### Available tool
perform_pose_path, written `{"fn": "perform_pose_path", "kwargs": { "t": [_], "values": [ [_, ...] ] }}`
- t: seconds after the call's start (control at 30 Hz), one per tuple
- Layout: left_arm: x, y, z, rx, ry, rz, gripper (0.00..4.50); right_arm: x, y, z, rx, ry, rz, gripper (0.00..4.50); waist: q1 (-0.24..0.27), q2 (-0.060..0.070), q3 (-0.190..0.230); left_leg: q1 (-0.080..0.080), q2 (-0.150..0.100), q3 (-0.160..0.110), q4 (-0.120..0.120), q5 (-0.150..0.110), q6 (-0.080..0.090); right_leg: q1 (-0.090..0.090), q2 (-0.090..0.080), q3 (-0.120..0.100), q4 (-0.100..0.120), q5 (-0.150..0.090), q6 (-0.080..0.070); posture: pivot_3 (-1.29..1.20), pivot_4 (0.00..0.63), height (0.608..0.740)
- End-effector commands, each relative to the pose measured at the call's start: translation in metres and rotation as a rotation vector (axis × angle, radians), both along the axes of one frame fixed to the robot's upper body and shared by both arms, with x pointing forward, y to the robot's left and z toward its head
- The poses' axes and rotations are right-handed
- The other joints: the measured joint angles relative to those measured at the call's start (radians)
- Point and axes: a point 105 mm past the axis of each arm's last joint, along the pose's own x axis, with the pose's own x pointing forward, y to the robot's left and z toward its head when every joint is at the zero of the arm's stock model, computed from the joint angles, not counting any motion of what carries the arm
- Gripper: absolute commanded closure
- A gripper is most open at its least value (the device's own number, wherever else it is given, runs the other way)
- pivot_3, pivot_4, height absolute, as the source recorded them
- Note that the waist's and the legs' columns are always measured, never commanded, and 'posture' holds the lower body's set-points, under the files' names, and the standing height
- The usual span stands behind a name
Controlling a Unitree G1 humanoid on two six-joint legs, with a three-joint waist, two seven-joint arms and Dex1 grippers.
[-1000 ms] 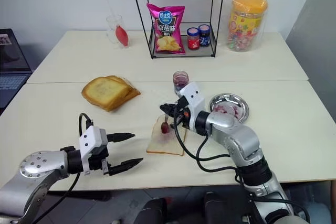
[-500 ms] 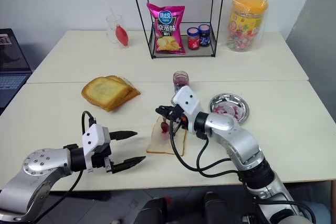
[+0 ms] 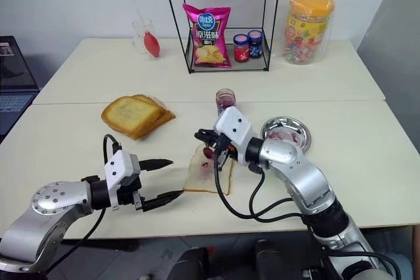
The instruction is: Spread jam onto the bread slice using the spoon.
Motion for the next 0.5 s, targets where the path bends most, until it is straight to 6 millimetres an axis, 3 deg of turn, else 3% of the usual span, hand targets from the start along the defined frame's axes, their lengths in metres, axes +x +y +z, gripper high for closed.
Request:
{"fn": "perform_pose_path", "kwargs": {
  "t": [0.03, 0.23, 0.5],
  "values": [
    [-0.001, -0.003, 0.007, -0.002, -0.035, -0.018, 0.00, 0.003, -0.014, 0.031, 0.200, 0.100, -0.073, 4.44, 0.000, 0.000, 0.000, 0.000, 0.000, 0.000, 0.000, 0.000, 0.000, 0.000, 0.000, 0.000, 0.000, 0.000, 0.000, 0.00, 0.150, 0.740],
    [-0.002, 0.001, 0.006, 0.002, -0.036, -0.019, 0.00, 0.016, -0.027, 0.018, 0.451, 0.478, -0.183, 4.44, 0.000, 0.000, 0.000, 0.000, 0.000, 0.000, 0.000, 0.000, 0.000, 0.000, 0.000, 0.000, 0.000, 0.000, 0.001, 0.00, 0.150, 0.740],
    [-0.005, 0.007, 0.007, -0.005, -0.034, -0.020, 0.00, 0.034, -0.033, -0.017, 0.640, 0.788, -0.283, 4.44, -0.001, 0.000, 0.000, 0.000, 0.000, 0.000, 0.000, 0.000, 0.000, 0.000, 0.000, 0.000, 0.000, -0.001, -0.001, 0.00, 0.150, 0.740]
  ]
}}
